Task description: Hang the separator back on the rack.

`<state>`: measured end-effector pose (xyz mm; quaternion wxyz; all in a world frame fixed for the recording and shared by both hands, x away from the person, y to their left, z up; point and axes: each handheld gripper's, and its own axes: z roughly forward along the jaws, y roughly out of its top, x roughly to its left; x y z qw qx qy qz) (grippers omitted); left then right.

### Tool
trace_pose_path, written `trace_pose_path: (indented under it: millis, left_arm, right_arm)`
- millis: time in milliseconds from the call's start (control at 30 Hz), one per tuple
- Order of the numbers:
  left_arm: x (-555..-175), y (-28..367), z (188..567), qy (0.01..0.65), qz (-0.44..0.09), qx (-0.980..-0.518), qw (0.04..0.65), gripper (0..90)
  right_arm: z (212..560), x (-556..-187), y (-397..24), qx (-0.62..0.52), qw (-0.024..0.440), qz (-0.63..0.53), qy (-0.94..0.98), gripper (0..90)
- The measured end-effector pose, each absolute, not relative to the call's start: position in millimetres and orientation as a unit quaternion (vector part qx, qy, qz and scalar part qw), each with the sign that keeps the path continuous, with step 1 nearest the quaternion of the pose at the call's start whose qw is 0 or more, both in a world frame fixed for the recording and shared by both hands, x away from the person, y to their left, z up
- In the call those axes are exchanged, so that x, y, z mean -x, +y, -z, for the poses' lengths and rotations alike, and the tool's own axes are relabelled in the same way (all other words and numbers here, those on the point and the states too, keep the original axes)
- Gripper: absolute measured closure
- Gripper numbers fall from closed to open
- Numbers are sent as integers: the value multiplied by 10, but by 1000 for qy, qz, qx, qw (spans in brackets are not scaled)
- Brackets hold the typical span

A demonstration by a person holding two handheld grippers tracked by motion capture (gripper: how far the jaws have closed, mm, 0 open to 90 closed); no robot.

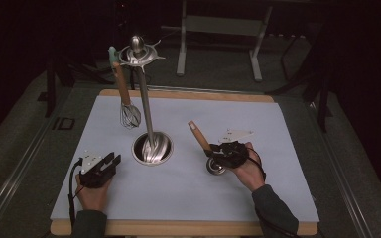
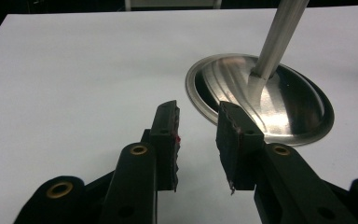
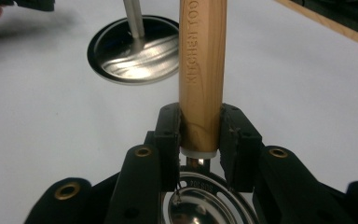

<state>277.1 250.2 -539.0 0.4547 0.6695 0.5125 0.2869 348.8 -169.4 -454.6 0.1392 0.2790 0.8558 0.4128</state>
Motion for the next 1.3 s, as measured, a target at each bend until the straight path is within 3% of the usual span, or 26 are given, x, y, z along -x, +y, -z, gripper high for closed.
trace_pose_path:
  millis: [1300]
  left_arm:
    - [-2771, 2501, 5390, 512, -287, -670, 455, 691]
  right_arm:
    - [4385, -3423, -1449, -237, 154, -473, 834, 703]
